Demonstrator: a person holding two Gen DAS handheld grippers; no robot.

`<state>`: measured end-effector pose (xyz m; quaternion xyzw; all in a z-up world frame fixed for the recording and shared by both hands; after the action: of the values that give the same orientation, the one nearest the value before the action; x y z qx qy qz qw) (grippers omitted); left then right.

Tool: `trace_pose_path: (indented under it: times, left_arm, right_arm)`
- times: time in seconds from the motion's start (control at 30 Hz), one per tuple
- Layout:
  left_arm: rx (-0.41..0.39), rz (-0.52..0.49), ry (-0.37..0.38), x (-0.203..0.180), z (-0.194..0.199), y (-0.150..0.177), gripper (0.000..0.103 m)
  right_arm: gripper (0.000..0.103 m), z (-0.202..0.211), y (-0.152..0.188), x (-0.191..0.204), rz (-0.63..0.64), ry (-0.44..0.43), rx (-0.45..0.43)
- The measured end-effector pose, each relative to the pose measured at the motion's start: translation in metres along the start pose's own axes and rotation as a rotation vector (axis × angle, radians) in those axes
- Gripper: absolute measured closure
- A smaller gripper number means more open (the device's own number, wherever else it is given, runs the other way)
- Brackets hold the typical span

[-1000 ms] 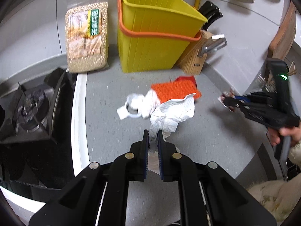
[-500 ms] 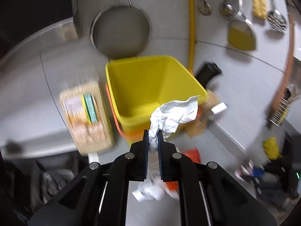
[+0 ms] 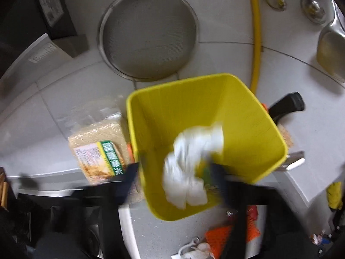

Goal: Collect trash
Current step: 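Carry the white tissue over the yellow bucket and open the left gripper, then carry the printed wrapper over the yellow bucket and open the right gripper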

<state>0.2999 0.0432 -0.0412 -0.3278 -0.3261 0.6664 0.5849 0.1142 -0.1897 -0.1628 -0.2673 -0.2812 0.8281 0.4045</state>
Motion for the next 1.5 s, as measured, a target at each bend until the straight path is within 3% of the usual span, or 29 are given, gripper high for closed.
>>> trace_pose_path:
  times: [0.23, 0.37, 0.53, 0.73, 0.8, 0.93, 1.07, 1.27, 1.33, 1.37, 1.4, 1.47, 1.5]
  left_arm:
    - [-0.034, -0.021, 0.032, -0.007, 0.021, 0.000, 0.004]
    - [-0.031, -0.030, 0.032, -0.003, 0.038, 0.022, 0.004]
    - [0.004, -0.035, 0.017, 0.009, 0.058, 0.079, 0.004]
    - [0.060, 0.020, -0.005, 0.039, 0.075, 0.130, 0.004]
    - [0.077, 0.039, -0.015, 0.048, 0.080, 0.145, 0.004]
    - [0.103, 0.066, -0.043, 0.064, 0.087, 0.167, 0.004]
    - [0.116, 0.107, -0.076, 0.082, 0.091, 0.180, 0.004]
    - [0.143, 0.125, -0.093, 0.097, 0.097, 0.195, 0.004]
    - [0.160, 0.119, -0.099, 0.098, 0.095, 0.201, 0.004]
    - [0.164, 0.118, -0.098, 0.098, 0.094, 0.203, 0.004]
    - [0.168, 0.119, -0.097, 0.098, 0.094, 0.205, 0.004]
    - [0.181, 0.119, -0.086, 0.096, 0.092, 0.209, 0.004]
    - [0.184, 0.117, -0.084, 0.096, 0.090, 0.210, 0.004]
  right_arm:
    - [0.092, 0.000, -0.002, -0.001, -0.002, -0.004, -0.004]
    - [0.092, -0.002, -0.019, 0.003, 0.027, -0.019, -0.029]
    - [0.092, 0.007, -0.087, -0.008, 0.070, -0.009, -0.148]
    - [0.092, 0.001, -0.202, -0.020, 0.117, -0.009, -0.293]
    - [0.092, -0.018, -0.234, -0.021, 0.119, -0.028, -0.287]
    - [0.092, -0.055, -0.267, -0.017, 0.097, -0.075, -0.242]
    - [0.092, -0.095, -0.278, -0.007, 0.112, -0.077, -0.163]
    - [0.091, -0.121, -0.274, 0.007, 0.125, -0.088, -0.101]
    - [0.082, -0.122, -0.271, 0.010, 0.113, -0.122, -0.089]
    - [0.057, -0.120, -0.269, 0.012, 0.113, -0.130, -0.090]
    - [0.049, -0.117, -0.269, 0.013, 0.118, -0.128, -0.104]
    - [0.045, -0.112, -0.268, 0.015, 0.140, -0.112, -0.117]
    - [0.037, -0.110, -0.267, 0.015, 0.145, -0.110, -0.121]
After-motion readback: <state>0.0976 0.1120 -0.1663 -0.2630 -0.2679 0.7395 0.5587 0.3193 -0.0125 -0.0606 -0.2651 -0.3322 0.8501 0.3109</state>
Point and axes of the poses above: each gripper's, at about its wrist camera, not at the fingertips, and z roughly against the way its jaws point, x to its left, y to its underside, the point moved 9 cm from there along -z, roughly the way its jaws point, and after that the axes turned 13 degrees about z, right-handed, at the moved point
